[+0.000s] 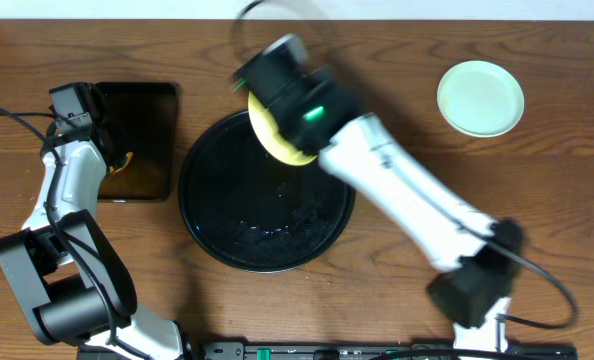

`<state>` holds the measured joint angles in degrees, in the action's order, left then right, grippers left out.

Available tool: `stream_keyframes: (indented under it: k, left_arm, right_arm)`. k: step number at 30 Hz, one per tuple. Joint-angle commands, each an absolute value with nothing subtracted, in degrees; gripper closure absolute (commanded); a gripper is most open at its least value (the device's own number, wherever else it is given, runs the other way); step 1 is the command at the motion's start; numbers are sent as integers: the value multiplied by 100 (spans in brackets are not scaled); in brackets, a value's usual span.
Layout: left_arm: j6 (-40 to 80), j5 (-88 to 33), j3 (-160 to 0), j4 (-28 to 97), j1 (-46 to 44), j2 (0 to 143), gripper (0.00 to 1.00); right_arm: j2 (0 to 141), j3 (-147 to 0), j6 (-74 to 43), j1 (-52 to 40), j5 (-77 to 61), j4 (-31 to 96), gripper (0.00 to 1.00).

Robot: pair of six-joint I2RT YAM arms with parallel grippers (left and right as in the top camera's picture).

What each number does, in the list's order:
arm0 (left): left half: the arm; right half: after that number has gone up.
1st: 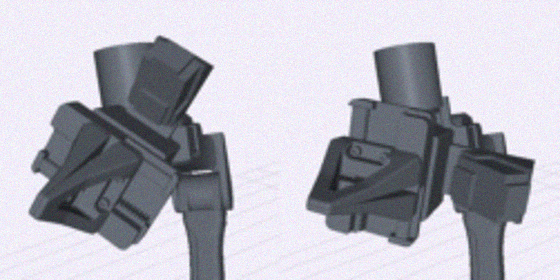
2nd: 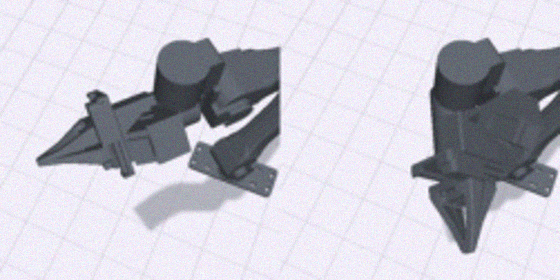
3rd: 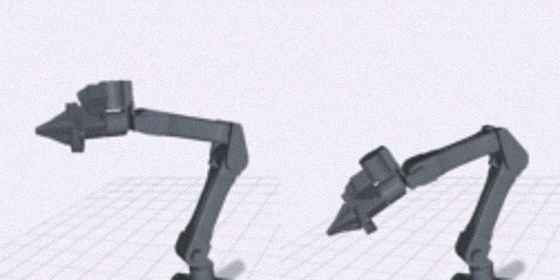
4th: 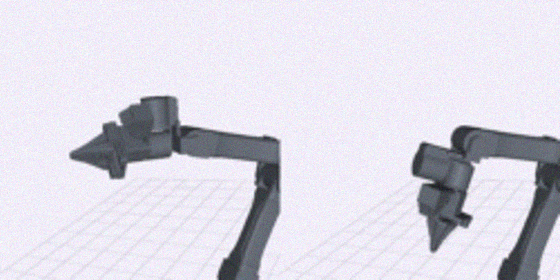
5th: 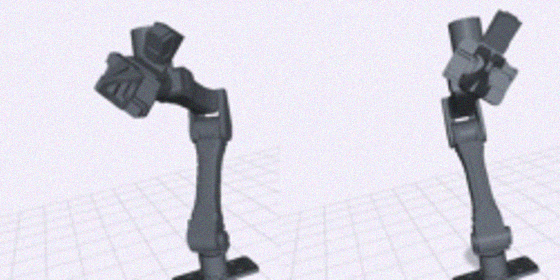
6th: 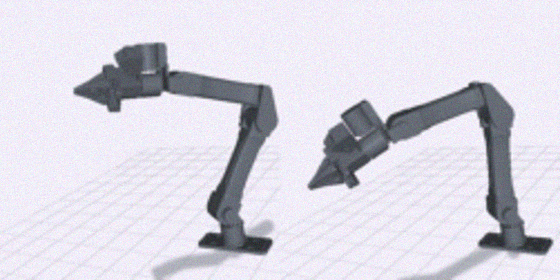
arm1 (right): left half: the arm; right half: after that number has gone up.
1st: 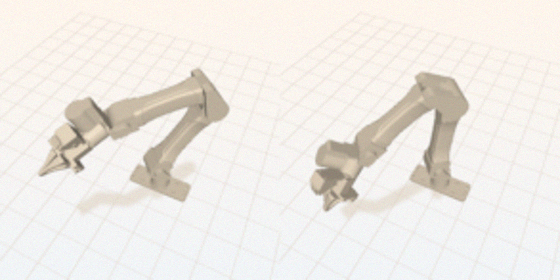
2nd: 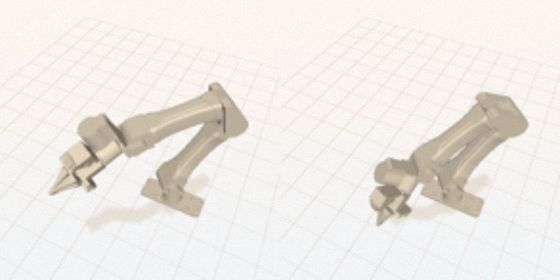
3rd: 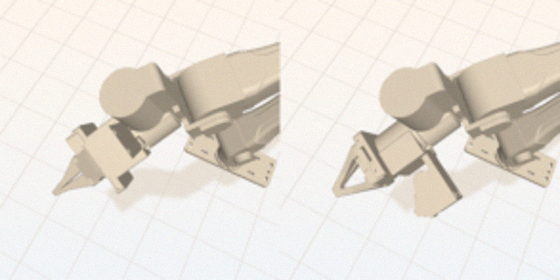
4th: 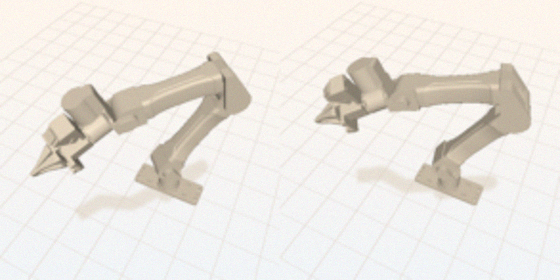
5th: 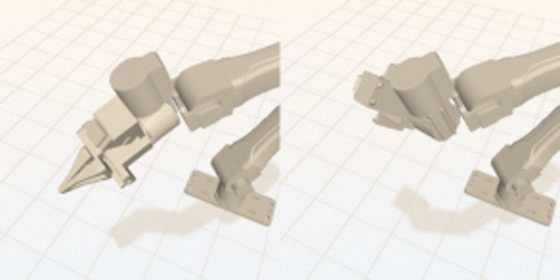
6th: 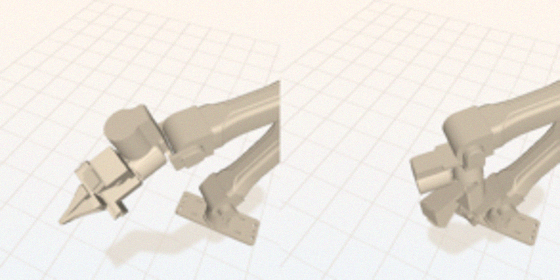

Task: Clean dirty plates on tray and stack at the side
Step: 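Carry the yellow plate right and stack it on the green plates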

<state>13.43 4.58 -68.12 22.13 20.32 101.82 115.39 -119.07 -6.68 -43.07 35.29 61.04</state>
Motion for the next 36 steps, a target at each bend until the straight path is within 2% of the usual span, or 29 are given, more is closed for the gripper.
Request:
stream_keyframes:
  k: [1,5,13,20,29,30,31,32,33,36]
  left_arm:
    - [1288,445,-6792,2235,2051,10160,92]
    - [1288,445,-6792,2237,2051,10160,93]
    - [1291,445,-6792,2235,2051,10160,92]
    - [1291,445,-6792,2237,2051,10160,93]
    - [1343,445,-6792,2213,2051,10160,93]
    - [1378,443,-6792,2198,2051,10160,93]
    - [1378,443,-6792,2193,2051,10160,93]
    - [1378,443,-6792,2193,2051,10160,92]
    - [1378,443,-6792,2193,2051,10160,93]
    - [1378,443,-6792,2193,2051,10160,92]
  right_arm:
    - [10818,-11931,-1194,-2753,242,6139,99]
    - [10857,-11911,-1212,-1271,-1216,6517,99]
    - [11721,-11878,-1599,838,-1133,6493,99]
    - [12558,-11878,-2530,1761,-801,5824,99]
    - [13303,-11878,-2563,2102,-947,5400,99]
    - [13373,-11878,-2563,2086,-1022,5319,96]
    - [13432,-11878,-2493,2062,-1166,5253,82]
    - [13482,-11878,-2375,2040,-1339,5216,64]
    - [13496,-11878,-2279,2025,-1511,5205,54]
    - [13491,-11880,-2156,1931,-1863,5240,57]
